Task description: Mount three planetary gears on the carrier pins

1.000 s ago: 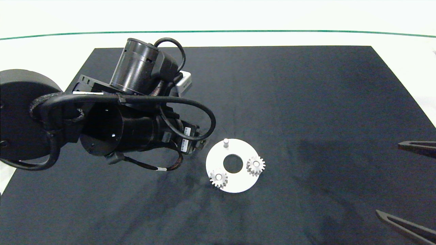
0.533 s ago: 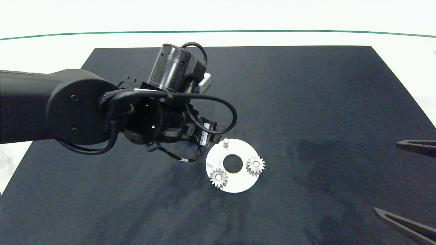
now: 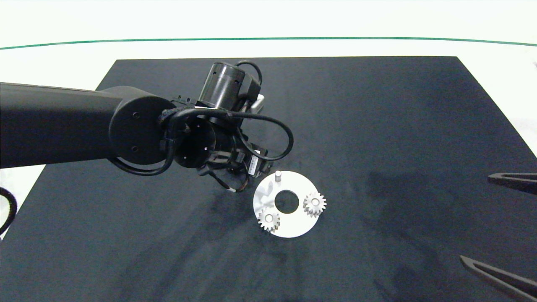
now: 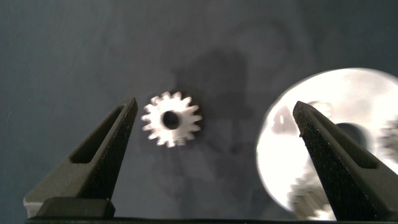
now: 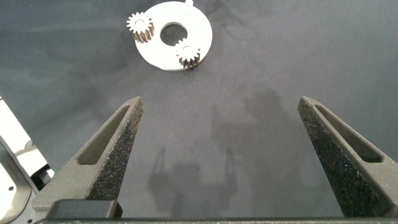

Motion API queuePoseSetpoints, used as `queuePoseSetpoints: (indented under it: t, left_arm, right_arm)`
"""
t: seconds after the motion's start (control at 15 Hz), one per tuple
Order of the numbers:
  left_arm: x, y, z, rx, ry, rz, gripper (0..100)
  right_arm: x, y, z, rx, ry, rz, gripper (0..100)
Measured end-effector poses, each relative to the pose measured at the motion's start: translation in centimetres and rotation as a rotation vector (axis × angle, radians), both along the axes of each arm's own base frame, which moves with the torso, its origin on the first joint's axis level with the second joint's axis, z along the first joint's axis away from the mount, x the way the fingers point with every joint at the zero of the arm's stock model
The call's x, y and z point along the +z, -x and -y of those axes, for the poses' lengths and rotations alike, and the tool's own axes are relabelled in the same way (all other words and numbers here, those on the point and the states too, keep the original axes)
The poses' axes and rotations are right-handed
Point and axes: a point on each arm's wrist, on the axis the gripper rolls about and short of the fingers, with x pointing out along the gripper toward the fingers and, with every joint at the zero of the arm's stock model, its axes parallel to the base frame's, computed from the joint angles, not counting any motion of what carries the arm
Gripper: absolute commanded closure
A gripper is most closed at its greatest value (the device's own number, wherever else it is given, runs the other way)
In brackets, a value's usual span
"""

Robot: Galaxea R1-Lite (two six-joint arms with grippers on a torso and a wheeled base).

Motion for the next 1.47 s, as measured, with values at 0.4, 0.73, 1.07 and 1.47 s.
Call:
queuePoseSetpoints:
  t: [0.4,0.73,1.07,1.47]
  left_arm:
    - [0.0,-1.5,-2.5,0.064,-0.029,0.003,0]
    - [-0.1,-1.7,-3.3,0.084,-0.034,-0.002,0]
    - [-0.7,-1.1,-3.1,0.073,-0.044,-0.023,0]
    - [-1.1,-0.9,-2.7,0.062,-0.043,-0.029,0]
  right_arm:
    - [0.0,0.0,0.0,-0.001,0.001,0.0,0]
    - [0.0,0.0,0.0,0.0,0.001,0.0,0]
    - [0.0,0.0,0.0,0.0,0.0,0.001,0]
    - [0.0,0.0,0.0,0.0,0.0,0.001,0]
